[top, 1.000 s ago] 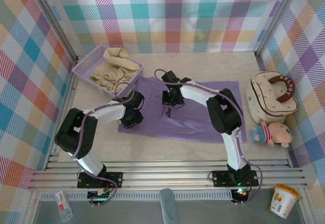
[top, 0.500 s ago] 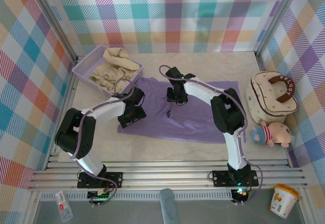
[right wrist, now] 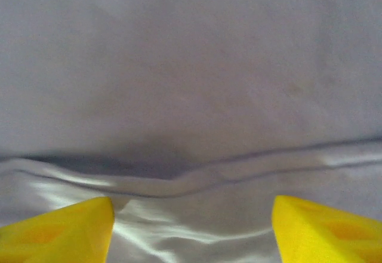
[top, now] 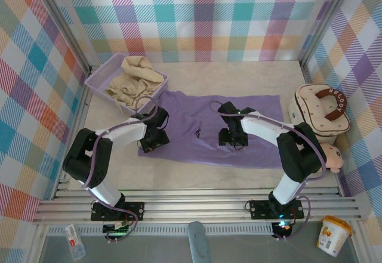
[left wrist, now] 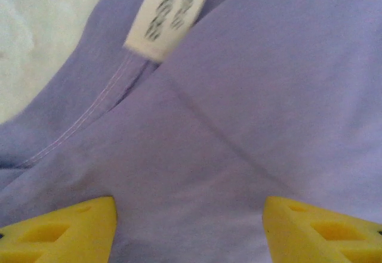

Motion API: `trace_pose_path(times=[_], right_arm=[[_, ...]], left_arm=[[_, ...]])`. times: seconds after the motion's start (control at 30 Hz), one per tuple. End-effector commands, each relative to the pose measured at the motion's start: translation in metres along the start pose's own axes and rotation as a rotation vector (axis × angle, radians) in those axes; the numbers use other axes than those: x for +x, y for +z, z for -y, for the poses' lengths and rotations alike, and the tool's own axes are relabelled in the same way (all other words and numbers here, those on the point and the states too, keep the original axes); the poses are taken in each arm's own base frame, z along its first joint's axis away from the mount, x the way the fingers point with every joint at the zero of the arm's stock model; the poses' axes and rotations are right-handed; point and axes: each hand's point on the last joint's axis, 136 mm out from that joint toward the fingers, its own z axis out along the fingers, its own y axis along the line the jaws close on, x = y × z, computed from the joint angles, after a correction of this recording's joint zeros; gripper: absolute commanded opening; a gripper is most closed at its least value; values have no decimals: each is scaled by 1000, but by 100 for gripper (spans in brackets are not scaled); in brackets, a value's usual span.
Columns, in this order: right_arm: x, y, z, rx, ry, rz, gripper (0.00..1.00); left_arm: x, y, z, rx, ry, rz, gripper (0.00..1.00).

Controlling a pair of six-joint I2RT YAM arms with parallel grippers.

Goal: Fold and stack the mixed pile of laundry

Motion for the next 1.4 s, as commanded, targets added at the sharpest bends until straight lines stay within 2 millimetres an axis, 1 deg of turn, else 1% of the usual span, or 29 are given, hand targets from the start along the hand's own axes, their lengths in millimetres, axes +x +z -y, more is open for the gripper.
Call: trace_pose_path(times=[0.0, 0.1, 0.2, 0.27, 0.33, 0.37, 0.4, 0.47, 0.53, 0.6, 0.67, 0.73, 0.77, 0.8, 0.83, 0.9, 0.97, 1.0, 1.07, 1.13, 1.23, 1.37], right_arm=[[9, 2, 10, 18, 16, -15, 75], [24, 8, 13, 17, 22, -67, 76], [45, 12, 17, 2, 35, -119, 77], [55, 11, 17, -26, 44, -133, 77], [59, 7, 17, -41, 44, -131, 77], [57, 4, 16, -49, 36, -120, 78], [54, -1, 15, -56, 27, -107, 79], [38, -16, 12, -65, 10, -59, 83], [19, -33, 7, -93, 2, -12, 89], [-5, -52, 3, -131, -6, 52, 99], [-30, -69, 5, -167, 15, 109, 100], [-49, -78, 11, -186, 46, 146, 100], [-56, -81, 13, -190, 59, 157, 99], [-67, -83, 18, -195, 83, 174, 100], [-76, -85, 22, -195, 101, 184, 99], [-89, -87, 29, -189, 120, 199, 99], [-97, -85, 35, -176, 139, 199, 100], [-99, -84, 38, -172, 149, 195, 100], [-101, -82, 40, -170, 168, 178, 100], [-101, -78, 42, -162, 175, 165, 100], [-100, -68, 44, -149, 181, 142, 100], [-102, -57, 46, -133, 194, 108, 100]], left_arm=[[17, 10, -19, -64, -9, -44, 66], [36, 11, -31, -103, -3, -81, 67], [61, 9, -39, -116, -19, -128, 67], [77, 4, -43, -118, -43, -160, 68], [82, -5, -46, -115, -69, -162, 70], [79, -12, -44, -107, -80, -146, 73], [73, -20, -42, -100, -85, -120, 77], [51, -40, -31, -81, -78, -38, 87], [18, -62, -10, -42, -60, 50, 92], [-14, -77, 14, -12, -44, 113, 93], [-49, -88, 40, 10, -38, 177, 94], [-77, -91, 66, 42, -34, 211, 93], [-86, -92, 75, 55, -31, 222, 92], [-103, -86, 89, 48, -22, 235, 90], [-118, -85, 99, 50, -15, 245, 89], [-139, -74, 115, 27, 12, 239, 85], [-153, -57, 130, -1, 54, 217, 79], [-161, -46, 139, -15, 71, 210, 76], [-173, -29, 151, -40, 98, 199, 67], [-184, -14, 155, -74, 102, 207, 63], [-199, 5, 153, -85, 62, 212, 61], [-206, 31, 152, -53, 22, 174, 61]])
